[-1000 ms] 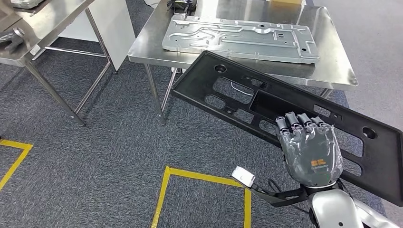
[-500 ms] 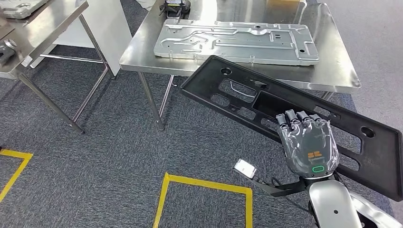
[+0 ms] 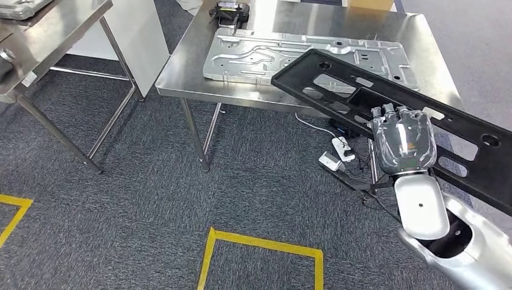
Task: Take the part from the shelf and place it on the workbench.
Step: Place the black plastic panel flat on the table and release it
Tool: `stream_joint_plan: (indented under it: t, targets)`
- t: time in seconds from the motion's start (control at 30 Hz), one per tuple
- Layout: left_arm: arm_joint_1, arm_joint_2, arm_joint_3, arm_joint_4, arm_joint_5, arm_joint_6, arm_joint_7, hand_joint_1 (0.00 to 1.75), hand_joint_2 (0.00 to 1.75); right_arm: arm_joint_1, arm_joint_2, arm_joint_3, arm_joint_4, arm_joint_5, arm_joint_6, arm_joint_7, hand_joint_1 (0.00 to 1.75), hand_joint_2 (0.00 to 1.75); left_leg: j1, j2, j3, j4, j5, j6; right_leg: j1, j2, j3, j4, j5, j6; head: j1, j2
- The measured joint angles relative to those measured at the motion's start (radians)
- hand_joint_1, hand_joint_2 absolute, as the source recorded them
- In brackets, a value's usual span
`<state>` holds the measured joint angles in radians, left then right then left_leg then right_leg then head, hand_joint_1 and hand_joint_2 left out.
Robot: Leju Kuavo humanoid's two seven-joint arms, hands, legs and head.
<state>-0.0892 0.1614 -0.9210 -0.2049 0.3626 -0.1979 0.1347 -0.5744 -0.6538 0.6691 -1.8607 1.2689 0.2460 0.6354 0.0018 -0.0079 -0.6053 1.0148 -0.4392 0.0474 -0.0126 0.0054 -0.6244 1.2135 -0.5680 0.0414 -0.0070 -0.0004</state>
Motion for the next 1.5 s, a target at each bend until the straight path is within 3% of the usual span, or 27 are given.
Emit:
stream_joint_plan:
  t: [0.07,0.1,0.13,0.2,0.23,0.27,0.4,0.47,0.57,0.63,0.73,0.8,0.87,1.0,1.07,1.13,1.17,1.2,1.27,1.3,1.37,1.43,1.5]
  targets:
    - [0.0,0.0,-0.005,0.0,-0.002,0.002,0.0,0.0,0.0,-0.015,-0.003,0.0,0.042,-0.016,-0.002,0.001,1.75,1.75,-0.001,-0.003,0.011,0.001,-0.013,0.003,0.0,0.0,-0.07,0.074,-0.033,0.003,0.0,0.0]
    - [0.0,0.0,-0.008,0.0,-0.002,0.004,0.0,0.0,0.0,-0.02,-0.005,0.001,0.062,-0.023,-0.003,0.001,1.75,1.75,-0.001,-0.004,0.021,0.002,-0.021,0.002,0.0,-0.001,-0.085,0.068,-0.024,0.002,0.0,0.0]
    - [0.001,0.0,-0.01,0.0,-0.002,0.005,0.0,0.0,0.0,-0.026,-0.007,0.001,0.081,-0.027,-0.005,0.002,1.75,1.75,-0.001,-0.006,0.032,0.003,-0.031,0.001,0.0,-0.001,-0.082,0.029,0.008,0.001,0.0,0.0]
    - [0.003,0.0,-0.014,0.0,0.0,0.006,0.001,0.0,0.0,-0.038,-0.013,0.001,0.113,-0.029,-0.011,0.002,1.75,1.75,-0.002,-0.008,0.055,0.007,-0.052,-0.004,0.002,-0.002,-0.057,-0.094,0.107,-0.006,-0.001,0.0]
    - [0.002,0.0,-0.016,0.0,0.002,0.006,0.002,0.0,0.0,-0.044,-0.015,0.002,0.125,-0.026,-0.016,0.003,1.75,1.75,-0.002,-0.01,0.06,0.008,-0.06,-0.009,0.005,-0.003,-0.046,-0.142,0.139,-0.011,-0.001,0.0]
    - [0.001,0.0,-0.018,0.0,0.005,0.007,0.004,0.0,0.0,-0.046,-0.017,0.002,0.134,-0.02,-0.023,0.003,1.75,1.75,-0.003,-0.01,0.061,0.007,-0.067,-0.015,0.008,-0.004,-0.041,-0.169,0.158,-0.017,-0.001,0.0]
    - [-0.001,0.0,-0.023,0.0,0.015,0.011,0.01,0.0,0.0,-0.046,-0.024,0.004,0.148,0.016,-0.067,0.003,1.75,1.75,-0.004,-0.008,0.067,0.019,-0.079,-0.037,0.007,-0.001,-0.018,-0.188,0.153,-0.046,-0.003,0.0]
    - [-0.002,0.0,-0.024,0.0,0.018,0.012,0.011,0.0,0.0,-0.044,-0.024,0.005,0.15,0.038,-0.106,-0.004,1.75,1.75,-0.001,-0.003,0.021,0.102,-0.095,-0.048,0.004,0.0,0.004,-0.193,0.143,-0.056,-0.006,0.0]
    - [-0.003,-0.001,-0.025,0.0,0.024,0.011,0.012,0.0,0.0,-0.036,-0.023,0.011,0.15,0.08,-0.155,-0.042,1.75,1.75,0.002,0.001,-0.09,0.26,-0.151,-0.061,0.005,-0.001,0.027,-0.192,0.121,-0.061,-0.009,0.0]
    - [-0.003,-0.001,-0.025,0.0,0.025,0.01,0.012,0.0,0.0,-0.033,-0.023,0.013,0.15,0.095,-0.163,-0.06,1.75,1.75,0.002,0.001,-0.115,0.286,-0.165,-0.062,0.005,-0.001,0.033,-0.192,0.115,-0.062,-0.009,0.0]
    - [-0.002,-0.001,-0.025,0.0,0.025,0.008,0.012,0.0,0.0,-0.029,-0.023,0.019,0.149,0.121,-0.168,-0.088,1.75,1.75,0.001,0.001,-0.122,0.265,-0.147,-0.059,0.007,0.0,0.046,-0.191,0.106,-0.062,-0.009,0.0]
    - [0.001,0.001,-0.026,0.0,0.026,0.005,0.012,0.0,0.0,-0.02,-0.02,0.032,0.145,0.156,-0.171,-0.123,1.75,1.75,-0.009,0.0,-0.097,0.127,-0.039,-0.034,0.011,0.002,0.078,-0.192,0.08,-0.06,-0.008,0.0]
    - [0.001,0.005,-0.026,0.0,0.026,0.002,0.012,0.0,0.0,-0.014,-0.016,0.044,0.141,0.169,-0.169,-0.139,1.75,1.75,-0.02,-0.002,-0.063,0.007,0.046,-0.01,0.012,0.003,0.101,-0.195,0.057,-0.051,-0.007,0.0]
    - [-0.003,0.006,-0.027,-0.001,0.026,0.001,0.011,0.0,0.0,-0.012,-0.014,0.05,0.134,0.172,-0.168,-0.147,1.75,1.75,-0.014,0.0,-0.029,-0.024,0.043,0.0,0.013,0.003,0.106,-0.185,0.032,-0.029,-0.007,0.0]
    - [-0.003,0.006,-0.029,-0.001,0.025,0.001,0.01,0.0,0.0,-0.013,-0.014,0.051,0.132,0.178,-0.166,-0.157,1.75,1.75,-0.009,0.002,-0.006,-0.04,0.036,0.004,0.009,0.001,0.056,-0.092,-0.005,-0.02,-0.004,0.0]
    - [-0.004,0.006,-0.032,-0.001,0.025,0.001,0.009,0.0,0.0,-0.008,-0.015,0.054,0.133,0.182,-0.164,-0.173,1.75,1.75,-0.006,0.002,0.008,-0.041,0.022,0.005,0.001,0.001,-0.03,0.032,-0.036,-0.009,-0.004,0.0]
    - [-0.003,0.006,-0.034,-0.001,0.025,0.0,0.008,0.0,0.0,-0.004,-0.015,0.057,0.133,0.18,-0.164,-0.183,1.75,1.75,-0.005,0.001,0.016,-0.039,0.013,0.003,-0.004,0.0,-0.062,0.062,-0.029,-0.004,-0.004,0.0]
    - [-0.003,0.006,-0.036,-0.001,0.025,0.0,0.008,0.0,0.0,0.0,-0.015,0.06,0.133,0.176,-0.164,-0.193,1.75,1.75,-0.003,0.0,0.025,-0.035,0.002,0.0,-0.008,0.0,-0.076,0.057,0.0,0.003,-0.004,0.0]
    - [-0.002,0.006,-0.04,-0.001,0.025,-0.002,0.007,0.0,0.0,0.003,-0.016,0.063,0.134,0.165,-0.165,-0.212,1.75,1.75,0.004,-0.002,0.043,-0.02,-0.024,-0.011,-0.018,-0.003,-0.057,-0.041,0.093,0.015,-0.004,0.0]
    - [-0.001,0.007,-0.041,-0.001,0.025,-0.002,0.006,0.0,0.0,0.003,-0.016,0.064,0.134,0.16,-0.167,-0.219,1.75,1.75,0.005,-0.004,0.047,-0.009,-0.038,-0.019,-0.019,-0.004,-0.039,-0.091,0.127,0.019,-0.002,0.0]
    - [-0.002,0.01,-0.044,0.0,0.025,-0.003,0.005,0.0,0.0,0.002,-0.016,0.067,0.135,0.152,-0.176,-0.231,1.75,1.75,0.004,-0.007,0.044,0.009,-0.056,-0.034,-0.017,-0.003,-0.018,-0.147,0.139,0.007,-0.001,0.0]
    - [-0.004,0.013,-0.046,0.0,0.026,-0.003,0.004,0.0,0.0,0.0,-0.013,0.075,0.14,0.151,-0.191,-0.238,1.75,1.75,0.002,-0.008,0.039,0.012,-0.061,-0.044,-0.014,0.0,-0.016,-0.153,0.123,-0.016,-0.003,0.0]
    - [-0.008,0.016,-0.047,0.0,0.026,-0.003,0.004,0.0,0.0,-0.004,-0.008,0.084,0.147,0.155,-0.208,-0.236,1.75,1.75,0.003,-0.004,0.037,0.026,-0.073,-0.053,-0.016,0.001,-0.007,-0.155,0.116,-0.031,-0.006,0.0]
